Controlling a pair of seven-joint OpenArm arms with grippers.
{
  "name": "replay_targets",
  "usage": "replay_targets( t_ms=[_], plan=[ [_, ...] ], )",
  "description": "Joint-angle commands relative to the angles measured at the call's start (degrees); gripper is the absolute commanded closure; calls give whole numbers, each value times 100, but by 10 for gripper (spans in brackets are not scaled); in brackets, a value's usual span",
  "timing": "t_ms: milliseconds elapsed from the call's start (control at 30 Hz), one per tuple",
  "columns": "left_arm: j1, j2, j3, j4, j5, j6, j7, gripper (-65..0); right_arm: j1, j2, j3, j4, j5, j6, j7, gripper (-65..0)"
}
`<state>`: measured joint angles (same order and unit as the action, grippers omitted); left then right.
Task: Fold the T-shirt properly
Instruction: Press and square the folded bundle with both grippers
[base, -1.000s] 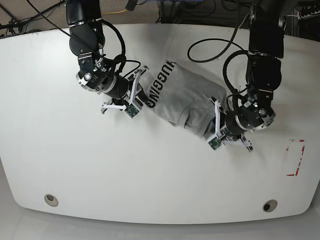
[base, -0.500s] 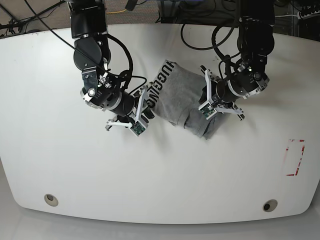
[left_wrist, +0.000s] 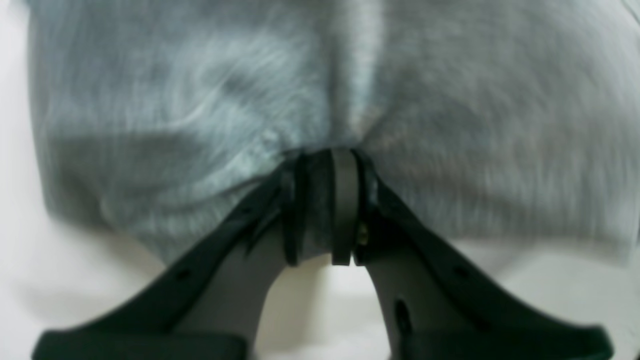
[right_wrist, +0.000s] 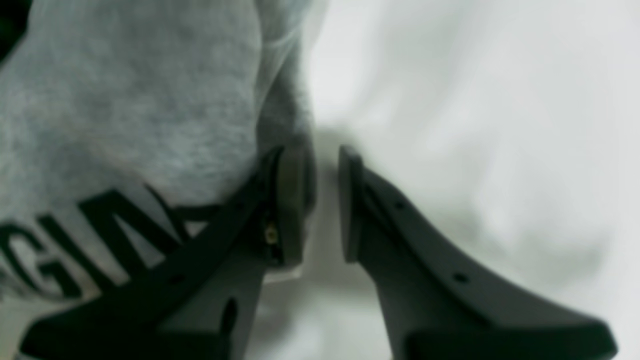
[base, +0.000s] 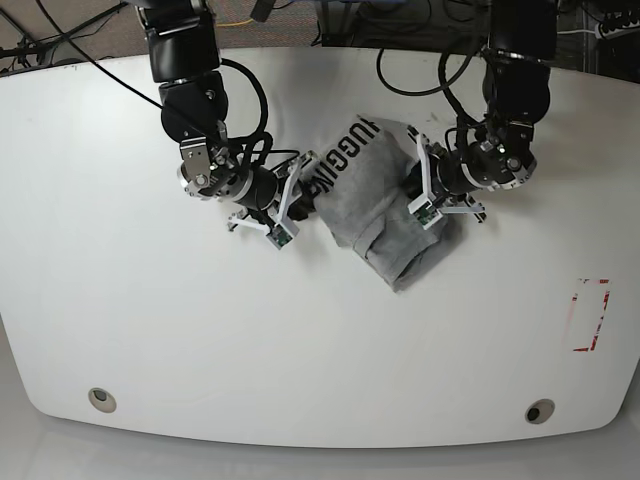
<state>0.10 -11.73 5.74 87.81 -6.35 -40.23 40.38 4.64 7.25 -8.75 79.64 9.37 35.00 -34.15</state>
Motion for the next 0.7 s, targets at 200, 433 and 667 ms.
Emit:
replay_targets(
  t_ms=[200,433,667],
  plan=[
    [-779,-502,-51,-29,103,23,63,-71,-785,-114,-246,1096,-18,-6,-141,-113],
    [-797,-608,-429,876,103,23,72,-71,-900,-650,-386,1324,-9,-15,-607,-111],
    [-594,-177,-455,1553,121,45,503,-118,-873,-790,-351,1720,0,-15,-1073,-111]
  ],
)
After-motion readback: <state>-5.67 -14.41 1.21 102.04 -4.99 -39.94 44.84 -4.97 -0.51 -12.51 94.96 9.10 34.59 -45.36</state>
